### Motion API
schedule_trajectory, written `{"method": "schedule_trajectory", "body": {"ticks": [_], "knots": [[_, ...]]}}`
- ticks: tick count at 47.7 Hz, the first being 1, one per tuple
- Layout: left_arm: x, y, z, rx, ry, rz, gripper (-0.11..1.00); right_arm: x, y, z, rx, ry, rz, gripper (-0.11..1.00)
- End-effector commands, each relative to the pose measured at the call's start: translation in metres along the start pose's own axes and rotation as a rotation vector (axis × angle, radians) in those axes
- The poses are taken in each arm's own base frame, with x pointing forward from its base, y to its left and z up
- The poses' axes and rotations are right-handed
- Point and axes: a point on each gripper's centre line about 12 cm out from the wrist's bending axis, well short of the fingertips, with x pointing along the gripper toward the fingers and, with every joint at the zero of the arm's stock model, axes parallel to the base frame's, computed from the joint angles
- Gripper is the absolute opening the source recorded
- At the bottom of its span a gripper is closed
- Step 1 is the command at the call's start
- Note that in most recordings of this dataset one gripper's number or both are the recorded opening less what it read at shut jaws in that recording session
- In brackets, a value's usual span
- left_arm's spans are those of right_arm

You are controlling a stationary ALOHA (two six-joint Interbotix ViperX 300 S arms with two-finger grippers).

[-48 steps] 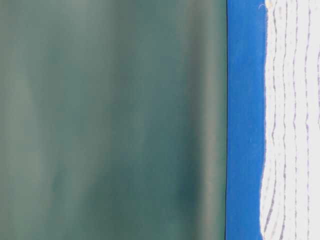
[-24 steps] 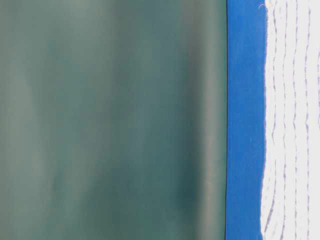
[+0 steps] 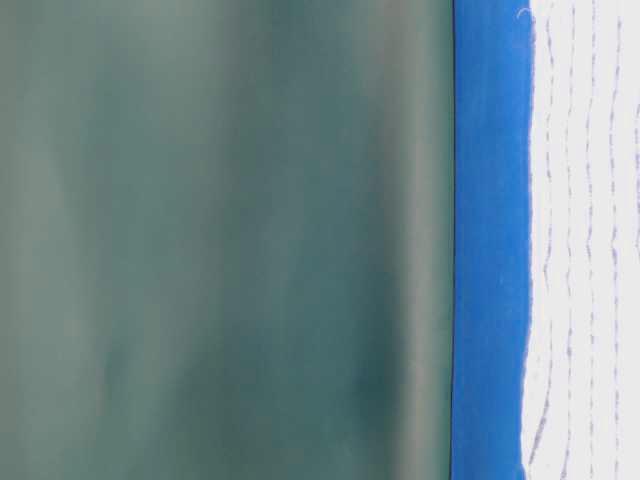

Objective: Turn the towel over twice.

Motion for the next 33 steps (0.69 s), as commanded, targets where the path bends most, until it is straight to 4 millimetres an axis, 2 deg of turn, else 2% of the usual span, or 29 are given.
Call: {"method": "schedule_trajectory", "body": {"ticks": [1, 9, 17, 24, 33], "knots": [[-0.017, 0.003, 0.010, 0.001, -0.059, 0.015, 0.77, -0.010, -0.012, 0.001, 0.018, -0.021, -0.036, 0.54], [-0.044, 0.008, 0.005, -0.004, -0.120, 0.043, 0.77, -0.024, -0.025, -0.011, 0.048, -0.051, -0.049, 0.53], [-0.065, 0.011, -0.017, -0.014, -0.162, 0.075, 0.77, -0.027, -0.030, -0.031, 0.057, -0.048, -0.054, 0.50], [-0.074, 0.011, -0.035, -0.023, -0.167, 0.078, 0.77, -0.026, -0.033, -0.051, 0.074, -0.034, -0.062, 0.49], [-0.074, 0.010, -0.052, -0.028, -0.128, 0.077, 0.76, -0.019, -0.035, -0.081, 0.137, 0.011, -0.087, 0.49]]}}
